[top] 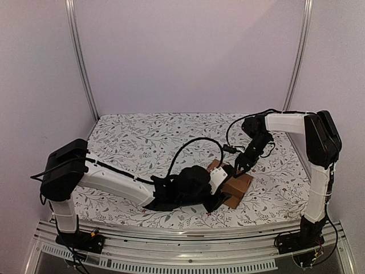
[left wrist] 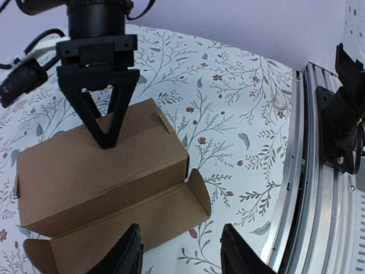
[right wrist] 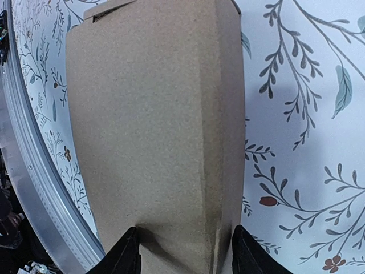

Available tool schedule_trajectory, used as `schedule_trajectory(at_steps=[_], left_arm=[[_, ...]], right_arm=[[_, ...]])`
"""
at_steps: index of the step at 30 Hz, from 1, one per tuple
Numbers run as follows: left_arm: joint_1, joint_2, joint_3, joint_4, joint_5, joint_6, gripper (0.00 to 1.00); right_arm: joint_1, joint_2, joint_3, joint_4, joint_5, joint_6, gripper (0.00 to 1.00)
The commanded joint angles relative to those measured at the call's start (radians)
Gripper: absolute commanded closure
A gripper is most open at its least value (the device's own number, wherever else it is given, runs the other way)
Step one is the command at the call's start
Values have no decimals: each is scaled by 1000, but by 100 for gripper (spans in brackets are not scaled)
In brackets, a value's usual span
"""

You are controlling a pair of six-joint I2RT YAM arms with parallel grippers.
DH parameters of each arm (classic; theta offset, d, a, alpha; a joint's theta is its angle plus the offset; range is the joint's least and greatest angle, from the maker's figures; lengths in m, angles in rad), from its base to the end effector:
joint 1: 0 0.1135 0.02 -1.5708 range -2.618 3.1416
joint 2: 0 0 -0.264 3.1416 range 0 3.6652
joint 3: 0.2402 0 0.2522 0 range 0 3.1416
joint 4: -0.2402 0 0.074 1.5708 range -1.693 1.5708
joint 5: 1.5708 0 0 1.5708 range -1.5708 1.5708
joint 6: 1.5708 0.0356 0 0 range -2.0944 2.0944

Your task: Fold the paper box

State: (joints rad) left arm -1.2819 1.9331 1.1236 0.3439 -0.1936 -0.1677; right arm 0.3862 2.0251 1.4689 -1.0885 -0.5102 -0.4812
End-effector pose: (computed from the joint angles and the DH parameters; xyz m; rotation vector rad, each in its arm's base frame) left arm 0.1272 -0.4038 0.1755 1.0030 1.8479 -0.7055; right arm 0.3342 0.1546 0.1676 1.2315 -2.7278 -0.7848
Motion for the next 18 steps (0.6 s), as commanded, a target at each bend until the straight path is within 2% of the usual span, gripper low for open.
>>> schedule_trajectory(at_steps=[1, 11, 18], left_arm=[[-23, 91, 50, -39, 129, 3, 53], [-60, 216, 179, -59, 43, 5, 53], [-66, 298, 300, -161, 27, 26, 60]], right_arm=[[-28, 31, -3, -12, 6, 7, 47], [-46, 30, -7, -12, 8, 14, 47], [-49, 36, -7, -11, 15, 27, 47]])
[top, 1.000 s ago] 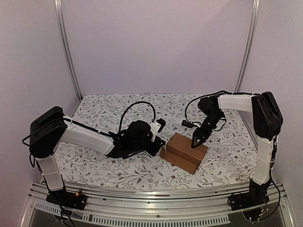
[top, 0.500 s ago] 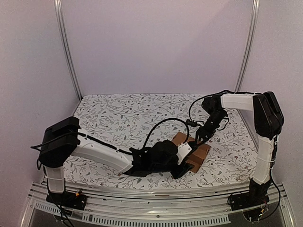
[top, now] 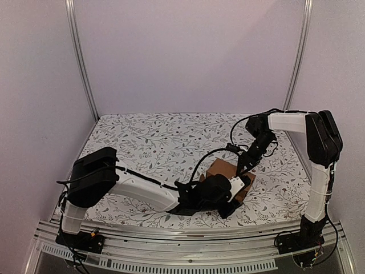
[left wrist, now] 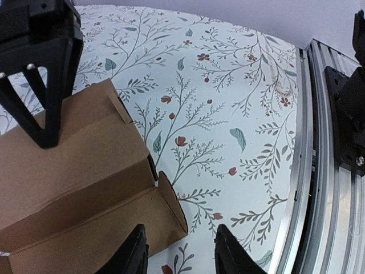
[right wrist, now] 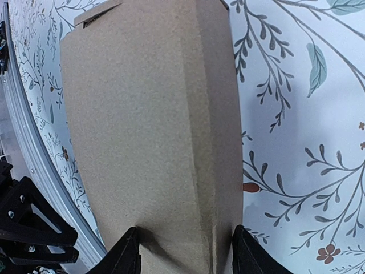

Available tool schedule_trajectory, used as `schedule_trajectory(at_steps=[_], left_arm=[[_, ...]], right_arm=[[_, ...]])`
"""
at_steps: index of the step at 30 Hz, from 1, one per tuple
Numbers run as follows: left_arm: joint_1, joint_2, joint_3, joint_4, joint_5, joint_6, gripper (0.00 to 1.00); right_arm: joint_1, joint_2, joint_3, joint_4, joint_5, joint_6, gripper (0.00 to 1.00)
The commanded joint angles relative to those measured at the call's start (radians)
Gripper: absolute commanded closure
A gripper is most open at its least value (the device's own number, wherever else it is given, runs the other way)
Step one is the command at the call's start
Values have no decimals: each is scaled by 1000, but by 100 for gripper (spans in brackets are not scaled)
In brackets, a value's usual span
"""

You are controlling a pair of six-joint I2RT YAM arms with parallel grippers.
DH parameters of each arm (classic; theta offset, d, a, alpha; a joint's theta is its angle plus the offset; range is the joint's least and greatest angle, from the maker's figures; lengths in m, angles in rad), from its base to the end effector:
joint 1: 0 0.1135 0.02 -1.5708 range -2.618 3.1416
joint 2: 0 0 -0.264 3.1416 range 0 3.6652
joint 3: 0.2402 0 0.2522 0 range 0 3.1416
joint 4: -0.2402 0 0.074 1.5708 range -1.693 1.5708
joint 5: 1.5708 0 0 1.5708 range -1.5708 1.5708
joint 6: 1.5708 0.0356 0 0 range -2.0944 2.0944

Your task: Fold the paper box

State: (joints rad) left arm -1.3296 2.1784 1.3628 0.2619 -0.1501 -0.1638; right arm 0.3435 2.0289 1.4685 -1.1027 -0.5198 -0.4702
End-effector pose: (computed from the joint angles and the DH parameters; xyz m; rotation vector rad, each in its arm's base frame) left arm 0.1187 -0.4602 0.1356 1.1353 1.8896 -0.7124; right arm 0.3391 0.1401 0.1664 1.1454 -2.7508 -0.7994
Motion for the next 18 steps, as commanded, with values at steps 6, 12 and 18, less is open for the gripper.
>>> schedule_trajectory(at_steps=[6, 12, 18], left_arm=[[-20, 119, 143, -139, 47, 28, 69], [-16, 126, 147, -128, 33, 24, 89], [-10, 143, 167, -118, 39, 20, 96]], right_arm=[[-8, 33, -7, 2, 24, 19, 48], [-8, 34, -8, 2, 20, 19, 48], [-9, 38, -8, 1, 17, 22, 48]])
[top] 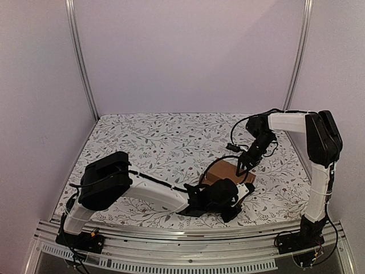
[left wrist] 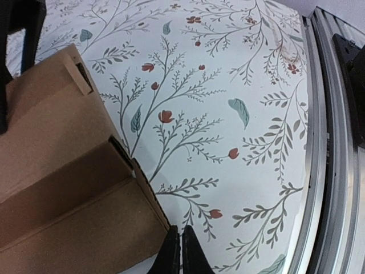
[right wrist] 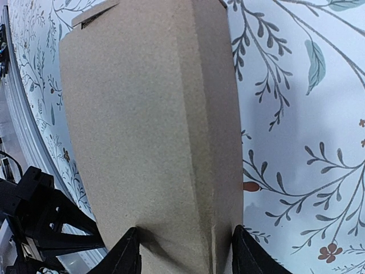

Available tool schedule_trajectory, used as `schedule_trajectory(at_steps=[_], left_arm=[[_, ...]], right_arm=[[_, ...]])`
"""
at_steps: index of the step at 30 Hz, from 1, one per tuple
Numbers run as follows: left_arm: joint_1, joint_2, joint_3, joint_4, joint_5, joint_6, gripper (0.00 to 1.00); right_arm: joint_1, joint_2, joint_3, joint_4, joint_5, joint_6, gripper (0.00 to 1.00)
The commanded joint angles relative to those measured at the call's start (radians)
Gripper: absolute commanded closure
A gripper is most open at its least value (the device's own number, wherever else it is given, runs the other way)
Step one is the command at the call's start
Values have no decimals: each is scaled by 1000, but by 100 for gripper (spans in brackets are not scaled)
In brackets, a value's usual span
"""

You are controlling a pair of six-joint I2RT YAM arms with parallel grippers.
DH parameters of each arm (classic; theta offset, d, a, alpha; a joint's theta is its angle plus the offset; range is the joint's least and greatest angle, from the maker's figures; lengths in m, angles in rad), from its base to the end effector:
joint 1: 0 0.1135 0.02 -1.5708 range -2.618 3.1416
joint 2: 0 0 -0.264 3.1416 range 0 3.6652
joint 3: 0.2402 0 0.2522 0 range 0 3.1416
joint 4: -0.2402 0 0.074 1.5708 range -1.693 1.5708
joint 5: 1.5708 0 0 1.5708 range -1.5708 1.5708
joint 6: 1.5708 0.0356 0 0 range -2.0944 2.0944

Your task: Fold the paper box

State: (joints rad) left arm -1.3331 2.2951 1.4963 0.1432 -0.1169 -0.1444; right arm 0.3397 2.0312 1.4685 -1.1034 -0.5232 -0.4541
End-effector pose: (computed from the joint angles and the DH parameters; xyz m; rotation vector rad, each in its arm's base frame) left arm 0.1207 -0.4806 0.1109 1.2369 1.9488 -0.6653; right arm 0.3396 0.1389 0.1657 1.1141 -2.7562 -0.8026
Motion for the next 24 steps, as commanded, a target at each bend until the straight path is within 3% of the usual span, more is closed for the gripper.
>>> schedule_trajectory(at_steps=[1, 6, 11, 24], left_arm=[[-5, 29, 39, 2, 6, 0, 96], [3, 45, 67, -13, -15, -10, 93], [13, 50, 76, -25, -15, -29, 100], [47, 50, 66, -16, 15, -96, 100]], right_arm=[[-5, 35, -8, 2, 19, 7, 48], [-5, 39, -8, 3, 17, 8, 48], [-5, 39, -8, 2, 15, 8, 48], [-4, 44, -9, 1, 4, 9, 49]])
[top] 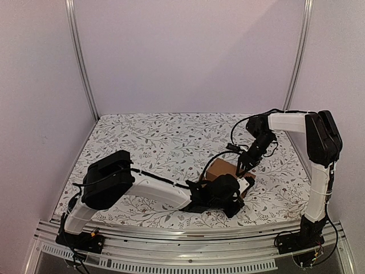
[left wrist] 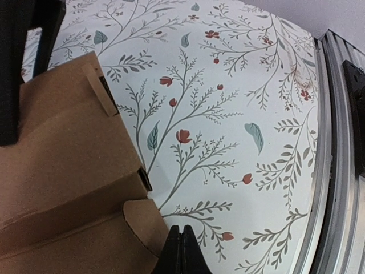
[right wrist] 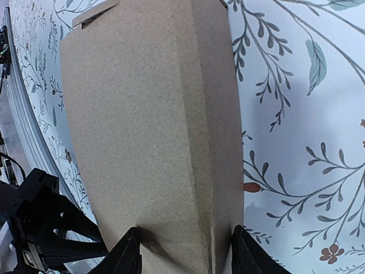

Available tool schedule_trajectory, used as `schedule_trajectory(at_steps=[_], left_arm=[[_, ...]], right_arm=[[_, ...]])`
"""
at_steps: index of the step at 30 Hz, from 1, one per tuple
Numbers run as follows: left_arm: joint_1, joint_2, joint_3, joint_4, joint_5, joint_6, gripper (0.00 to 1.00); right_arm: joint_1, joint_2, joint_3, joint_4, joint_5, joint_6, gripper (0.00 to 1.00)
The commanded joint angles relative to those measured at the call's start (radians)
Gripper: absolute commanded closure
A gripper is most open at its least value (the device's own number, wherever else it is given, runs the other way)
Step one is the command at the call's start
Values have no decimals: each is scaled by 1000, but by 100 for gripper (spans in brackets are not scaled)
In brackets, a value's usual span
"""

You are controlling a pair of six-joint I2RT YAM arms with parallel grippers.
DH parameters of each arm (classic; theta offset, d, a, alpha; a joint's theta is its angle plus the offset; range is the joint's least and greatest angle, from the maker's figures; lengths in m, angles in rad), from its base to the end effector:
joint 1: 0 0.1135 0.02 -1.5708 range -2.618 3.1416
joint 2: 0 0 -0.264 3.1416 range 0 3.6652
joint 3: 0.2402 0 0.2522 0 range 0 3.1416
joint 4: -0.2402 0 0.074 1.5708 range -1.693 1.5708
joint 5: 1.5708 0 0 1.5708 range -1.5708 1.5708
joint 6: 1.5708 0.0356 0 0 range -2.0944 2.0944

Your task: Fold the paper box

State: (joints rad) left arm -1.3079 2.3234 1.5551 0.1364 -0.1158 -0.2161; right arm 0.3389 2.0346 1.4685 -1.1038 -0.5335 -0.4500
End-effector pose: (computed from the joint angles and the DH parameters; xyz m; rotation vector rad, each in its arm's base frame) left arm 0.1356 -0.4881 0.1145 1.1327 1.9944 -0.7067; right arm 0.3398 0.1390 0.1647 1.1022 -2.7524 -0.8170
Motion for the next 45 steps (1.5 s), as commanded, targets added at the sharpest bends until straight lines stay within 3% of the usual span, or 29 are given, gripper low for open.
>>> schedule_trajectory(at_steps=[1, 14, 22, 29, 37, 45], left_arm=[[23, 22, 12, -8, 18, -24, 100], [9, 21, 16, 5, 30, 15, 100], [-12, 36, 62, -68, -90, 48, 100], [-13, 37, 59, -67, -64, 49, 100], [-37, -129, -179, 123, -104, 30, 63], [-36, -110, -155, 64, -131, -33, 64]], right_arm=[[-4, 40, -9, 2, 12, 5, 49], [-3, 38, -8, -1, 13, 8, 49], [-3, 26, -10, 2, 13, 16, 49], [-3, 21, -11, 2, 3, 26, 49], [-5, 23, -8, -2, -2, 24, 49], [-7, 23, -10, -1, 1, 23, 49]])
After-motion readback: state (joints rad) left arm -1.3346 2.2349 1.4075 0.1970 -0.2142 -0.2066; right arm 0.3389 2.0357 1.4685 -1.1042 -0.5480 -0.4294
